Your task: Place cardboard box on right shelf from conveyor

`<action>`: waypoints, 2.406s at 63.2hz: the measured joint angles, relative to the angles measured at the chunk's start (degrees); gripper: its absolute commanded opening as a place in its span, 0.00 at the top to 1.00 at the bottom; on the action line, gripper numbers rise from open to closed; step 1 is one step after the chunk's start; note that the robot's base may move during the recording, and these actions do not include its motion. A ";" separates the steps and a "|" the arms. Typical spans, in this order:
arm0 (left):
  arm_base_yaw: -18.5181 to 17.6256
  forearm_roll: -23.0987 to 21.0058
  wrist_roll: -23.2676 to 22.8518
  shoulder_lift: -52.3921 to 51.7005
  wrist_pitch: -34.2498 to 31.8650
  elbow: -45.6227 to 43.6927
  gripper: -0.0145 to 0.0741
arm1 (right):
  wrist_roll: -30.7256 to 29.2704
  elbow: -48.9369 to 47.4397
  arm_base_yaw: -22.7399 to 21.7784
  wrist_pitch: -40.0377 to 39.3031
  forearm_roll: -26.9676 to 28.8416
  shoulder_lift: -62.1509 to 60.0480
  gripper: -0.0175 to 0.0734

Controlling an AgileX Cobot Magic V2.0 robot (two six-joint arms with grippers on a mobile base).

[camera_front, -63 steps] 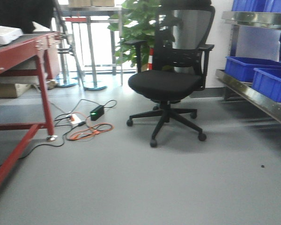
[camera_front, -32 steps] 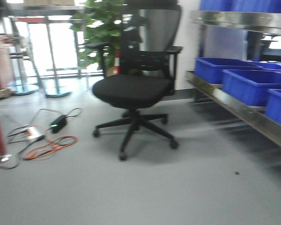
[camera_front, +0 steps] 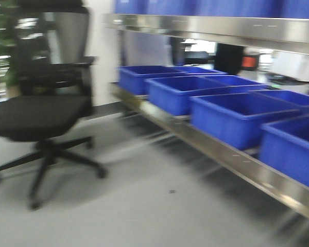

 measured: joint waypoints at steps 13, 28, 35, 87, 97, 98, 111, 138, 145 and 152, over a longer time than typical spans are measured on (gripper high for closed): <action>0.00 0.00 0.00 0.00 0.00 0.00 0.97 | 0.00 0.00 0.00 0.00 0.00 0.00 0.58; 0.00 0.00 0.00 0.00 0.00 0.00 0.97 | 0.00 0.00 0.00 0.00 0.00 0.00 0.58; 0.00 0.00 0.00 0.00 0.00 0.00 0.97 | 0.00 0.00 0.00 0.00 0.00 0.00 0.58; 0.00 0.00 0.00 0.00 0.00 0.00 0.97 | 0.00 0.00 0.00 0.00 0.00 0.00 0.58; 0.00 0.00 0.00 0.00 0.00 0.00 0.97 | 0.00 0.00 0.00 0.00 0.00 0.00 0.58; 0.00 0.00 0.00 0.00 0.00 0.00 0.97 | 0.00 0.00 0.00 0.00 0.00 0.00 0.58; 0.00 0.00 0.00 0.00 0.00 0.00 0.97 | 0.00 0.00 0.00 0.00 0.00 0.00 0.58; 0.00 0.00 0.00 0.00 0.00 0.00 0.97 | 0.00 0.00 0.00 0.00 0.00 0.00 0.58; 0.00 0.00 0.00 0.00 0.00 0.00 0.97 | 0.00 0.00 0.00 0.00 0.00 0.00 0.58; 0.00 0.00 0.00 0.00 0.00 0.00 0.97 | 0.00 0.00 0.00 0.00 0.00 0.00 0.58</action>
